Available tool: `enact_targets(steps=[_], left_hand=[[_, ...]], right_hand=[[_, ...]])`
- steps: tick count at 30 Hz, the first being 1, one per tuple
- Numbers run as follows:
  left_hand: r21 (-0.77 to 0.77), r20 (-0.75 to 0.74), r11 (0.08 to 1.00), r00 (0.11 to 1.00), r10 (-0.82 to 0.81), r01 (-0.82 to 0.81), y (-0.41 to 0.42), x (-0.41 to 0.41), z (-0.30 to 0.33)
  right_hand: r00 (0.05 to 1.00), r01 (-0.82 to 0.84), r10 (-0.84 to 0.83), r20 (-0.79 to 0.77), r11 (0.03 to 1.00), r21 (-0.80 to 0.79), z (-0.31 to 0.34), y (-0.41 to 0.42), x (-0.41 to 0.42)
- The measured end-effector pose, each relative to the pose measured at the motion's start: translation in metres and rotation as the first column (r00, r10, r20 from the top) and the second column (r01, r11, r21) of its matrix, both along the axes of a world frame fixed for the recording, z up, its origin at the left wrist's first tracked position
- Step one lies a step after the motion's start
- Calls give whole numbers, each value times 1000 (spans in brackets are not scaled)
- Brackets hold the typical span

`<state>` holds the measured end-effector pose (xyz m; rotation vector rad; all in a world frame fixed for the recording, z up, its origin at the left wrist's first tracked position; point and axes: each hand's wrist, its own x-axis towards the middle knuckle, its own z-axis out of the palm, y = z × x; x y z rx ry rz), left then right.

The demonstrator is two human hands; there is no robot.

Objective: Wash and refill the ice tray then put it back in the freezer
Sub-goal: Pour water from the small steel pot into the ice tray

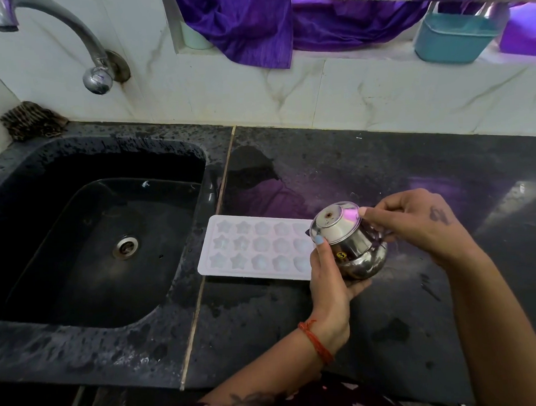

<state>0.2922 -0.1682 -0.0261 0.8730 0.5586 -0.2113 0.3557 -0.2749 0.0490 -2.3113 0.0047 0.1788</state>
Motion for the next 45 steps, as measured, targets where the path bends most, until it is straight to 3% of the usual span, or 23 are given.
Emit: enact_targets(steps=[20, 32, 45], left_hand=[[-44, -15, 997, 998, 60, -60, -11, 0, 4], [53, 83, 998, 996, 27, -31, -24, -1, -1], [-18, 9, 1000, 1000, 7, -7, -41, -1, 0]], right_hand=[[996, -76, 79, 42, 995, -71, 8, -4, 1], [999, 40, -39, -17, 992, 118, -1, -23, -3], [998, -5, 7, 55, 1000, -30, 3, -37, -6]])
